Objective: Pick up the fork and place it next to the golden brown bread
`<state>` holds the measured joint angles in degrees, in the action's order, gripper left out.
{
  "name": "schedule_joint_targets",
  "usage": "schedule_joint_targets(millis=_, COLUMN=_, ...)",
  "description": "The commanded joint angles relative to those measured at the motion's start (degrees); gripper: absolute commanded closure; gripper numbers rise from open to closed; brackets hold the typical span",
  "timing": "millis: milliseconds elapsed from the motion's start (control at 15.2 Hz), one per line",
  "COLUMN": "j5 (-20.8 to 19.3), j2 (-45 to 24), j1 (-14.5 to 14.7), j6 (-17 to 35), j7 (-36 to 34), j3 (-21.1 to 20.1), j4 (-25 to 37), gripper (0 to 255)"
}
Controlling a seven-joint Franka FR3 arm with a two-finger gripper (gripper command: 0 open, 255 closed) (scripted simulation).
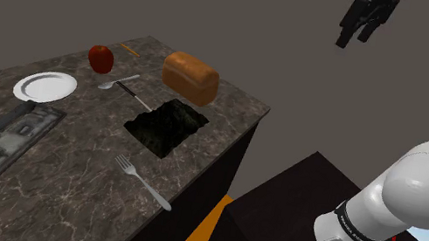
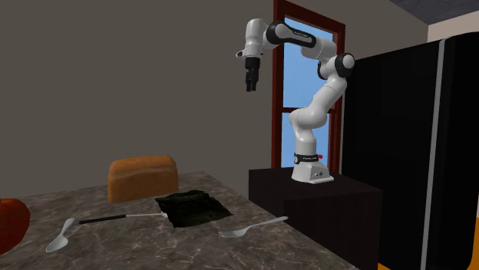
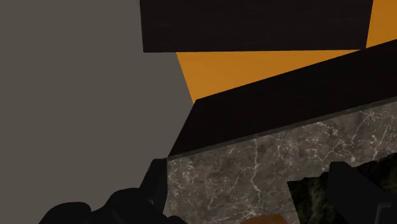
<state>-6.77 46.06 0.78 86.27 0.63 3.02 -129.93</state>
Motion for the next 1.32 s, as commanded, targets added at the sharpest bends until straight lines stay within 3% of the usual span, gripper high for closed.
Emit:
schedule_joint_targets(millis=0, j5=0.0, j2=0.0, j1=0.0, j6=0.0, j7=0.0, j3=0.0, j4=0.0, gripper=0)
schedule_joint_targets(millis=660, j5=6.2, j2=-4.1, j1=3.8, j6=14.1, j7=-9.3, j3=-8.0, j4=-10.1, gripper=0)
schedule_joint_targets(millis=1254, j5=10.3, j2=-14.5, j1=7.0, j6=28.3, j7=-17.3, j3=-15.9, j4=-13.3, gripper=0)
